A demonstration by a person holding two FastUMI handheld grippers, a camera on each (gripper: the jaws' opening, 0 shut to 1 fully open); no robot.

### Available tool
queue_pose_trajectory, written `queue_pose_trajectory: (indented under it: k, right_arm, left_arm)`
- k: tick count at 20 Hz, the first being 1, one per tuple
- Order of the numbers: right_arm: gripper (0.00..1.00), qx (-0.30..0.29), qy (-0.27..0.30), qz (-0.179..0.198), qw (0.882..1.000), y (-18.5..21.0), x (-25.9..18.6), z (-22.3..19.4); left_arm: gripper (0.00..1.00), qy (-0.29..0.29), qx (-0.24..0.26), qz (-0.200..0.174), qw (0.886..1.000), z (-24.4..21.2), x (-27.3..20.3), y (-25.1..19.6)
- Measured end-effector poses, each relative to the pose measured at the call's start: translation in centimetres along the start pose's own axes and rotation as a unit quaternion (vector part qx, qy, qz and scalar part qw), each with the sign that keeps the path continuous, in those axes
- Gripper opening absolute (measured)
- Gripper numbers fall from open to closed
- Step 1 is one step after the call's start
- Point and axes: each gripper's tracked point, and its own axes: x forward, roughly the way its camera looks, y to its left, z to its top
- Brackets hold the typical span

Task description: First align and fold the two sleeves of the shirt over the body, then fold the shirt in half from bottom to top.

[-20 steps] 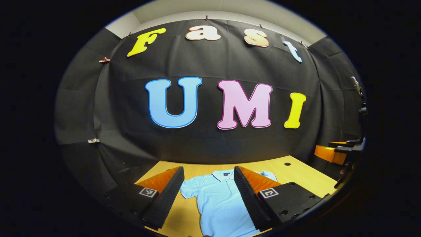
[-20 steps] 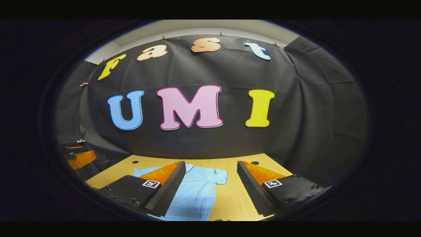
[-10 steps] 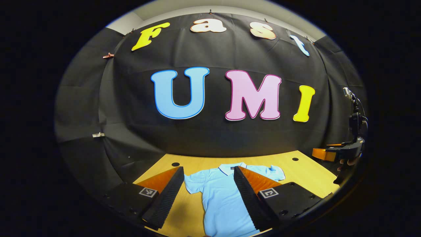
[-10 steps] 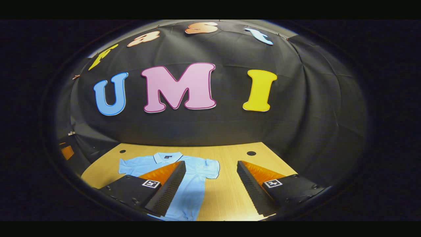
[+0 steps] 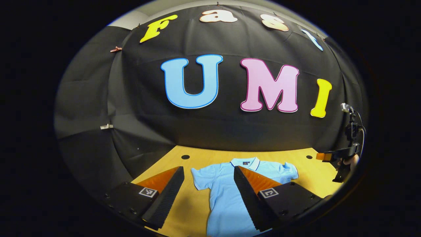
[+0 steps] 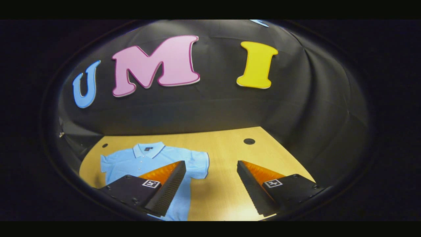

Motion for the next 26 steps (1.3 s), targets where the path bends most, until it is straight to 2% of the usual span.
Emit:
queue_pose_trajectory:
  k: [1, 7, 11, 14, 19, 20, 21, 23, 25, 26]
  right_arm:
    - [0.98, 0.004, 0.007, 0.001, 1.0, 0.0, 1.4, -0.2]
    - [0.98, -0.004, 0.051, -0.001, 0.999, 0.4, 8.5, -2.7]
    - [0.98, -0.021, 0.074, 0.009, 0.997, 1.2, 12.4, -4.8]
    - [0.98, -0.012, 0.102, 0.007, 0.995, 1.3, 15.3, -7.0]
    - [0.98, -0.006, 0.137, 0.007, 0.991, 1.5, 17.7, -9.9]
    - [0.92, -0.014, 0.129, 0.009, 0.992, 1.4, 17.9, -9.7]
    - [0.79, -0.014, 0.132, 0.012, 0.991, 2.2, 17.8, -9.9]
    - [0.71, -0.01, 0.132, 0.016, 0.991, 2.8, 17.7, -9.9]
    - [0.38, -0.001, 0.133, 0.016, 0.991, 3.2, 17.9, -9.8]
    - [0.27, 0.008, 0.134, 0.017, 0.991, 3.5, 17.9, -9.9]
  left_arm:
    - [0.97, 0.004, -0.003, 0.003, 1.0, -0.4, 0.3, 0.1]
    - [0.97, 0.03, -0.004, 0.01, 0.999, -2.4, 1.9, -0.1]
    - [0.97, 0.046, -0.028, -0.003, 0.999, -3.6, 2.9, -1.3]
    - [0.97, 0.054, -0.036, -0.012, 0.998, -4.1, 3.1, -2.3]
    - [0.97, 0.052, -0.05, -0.046, 0.996, -3.6, 3.1, -4.7]
    - [0.97, 0.052, -0.048, -0.05, 0.996, -3.6, 3.2, -4.9]
    - [0.97, 0.053, -0.046, -0.051, 0.996, -3.7, 3.0, -5.0]
    - [0.97, 0.053, -0.043, -0.053, 0.996, -3.7, 2.7, -5.0]
    - [0.97, 0.053, -0.039, -0.052, 0.996, -3.8, 2.7, -5.1]
    - [0.97, 0.053, -0.038, -0.052, 0.997, -3.8, 2.5, -5.1]
